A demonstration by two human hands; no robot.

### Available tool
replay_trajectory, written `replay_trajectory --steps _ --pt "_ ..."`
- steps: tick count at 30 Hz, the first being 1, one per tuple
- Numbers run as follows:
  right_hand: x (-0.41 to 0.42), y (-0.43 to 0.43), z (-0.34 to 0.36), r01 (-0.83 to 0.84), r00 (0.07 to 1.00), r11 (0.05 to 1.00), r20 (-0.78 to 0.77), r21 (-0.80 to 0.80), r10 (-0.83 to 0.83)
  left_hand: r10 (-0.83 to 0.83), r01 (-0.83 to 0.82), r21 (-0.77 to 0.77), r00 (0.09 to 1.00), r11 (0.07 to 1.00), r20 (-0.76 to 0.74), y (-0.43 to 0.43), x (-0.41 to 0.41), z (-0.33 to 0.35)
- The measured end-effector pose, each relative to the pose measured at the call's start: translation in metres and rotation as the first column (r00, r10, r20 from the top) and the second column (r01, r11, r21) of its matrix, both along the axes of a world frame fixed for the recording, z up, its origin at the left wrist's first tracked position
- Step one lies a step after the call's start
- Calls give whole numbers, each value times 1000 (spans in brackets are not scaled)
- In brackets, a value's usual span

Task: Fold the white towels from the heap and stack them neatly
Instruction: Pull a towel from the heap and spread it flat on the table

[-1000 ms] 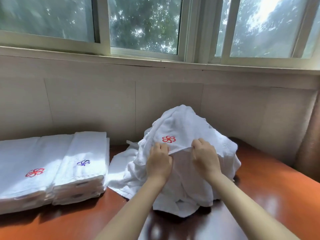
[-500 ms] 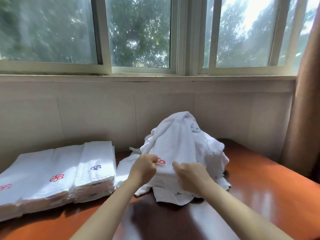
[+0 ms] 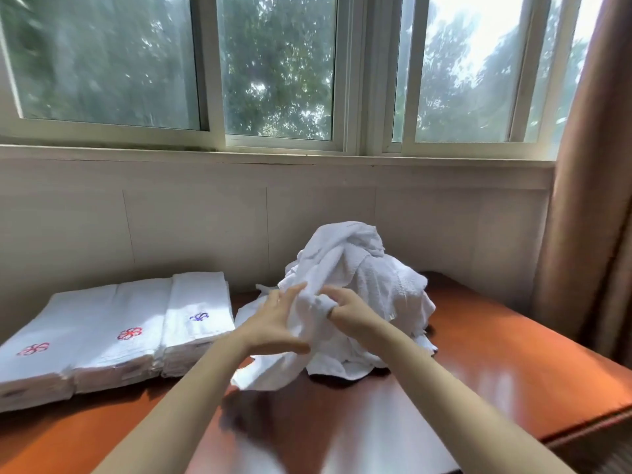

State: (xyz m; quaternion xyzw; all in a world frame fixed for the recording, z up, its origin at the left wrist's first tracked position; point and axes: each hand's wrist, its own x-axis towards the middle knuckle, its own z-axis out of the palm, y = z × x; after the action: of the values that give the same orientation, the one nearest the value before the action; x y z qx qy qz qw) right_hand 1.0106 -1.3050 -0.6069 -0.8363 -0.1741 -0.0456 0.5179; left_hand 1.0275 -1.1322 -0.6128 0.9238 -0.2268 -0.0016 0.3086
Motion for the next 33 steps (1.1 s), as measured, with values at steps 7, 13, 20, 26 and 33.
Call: replay_trajectory --steps 7,13,20,26,33 --pt "-21 31 5 -182 983 983 12 -13 182 37 -20 -211 996 977 76 23 -25 4" --pt "0 15 -32 103 993 868 97 -486 -64 -66 -182 -534 908 826 -413 79 -36 -13" --pt "28 50 -114 187 982 560 143 -808 -121 -21 -411 -710 858 572 -513 203 -45 -46" --pt "28 101 -156 56 997 454 21 -889 -80 466 -723 -628 679 289 -567 279 -62 -71" --pt "34 126 -161 170 981 455 105 -874 -163 775 -774 -270 618 572 -131 274 -59 -104"
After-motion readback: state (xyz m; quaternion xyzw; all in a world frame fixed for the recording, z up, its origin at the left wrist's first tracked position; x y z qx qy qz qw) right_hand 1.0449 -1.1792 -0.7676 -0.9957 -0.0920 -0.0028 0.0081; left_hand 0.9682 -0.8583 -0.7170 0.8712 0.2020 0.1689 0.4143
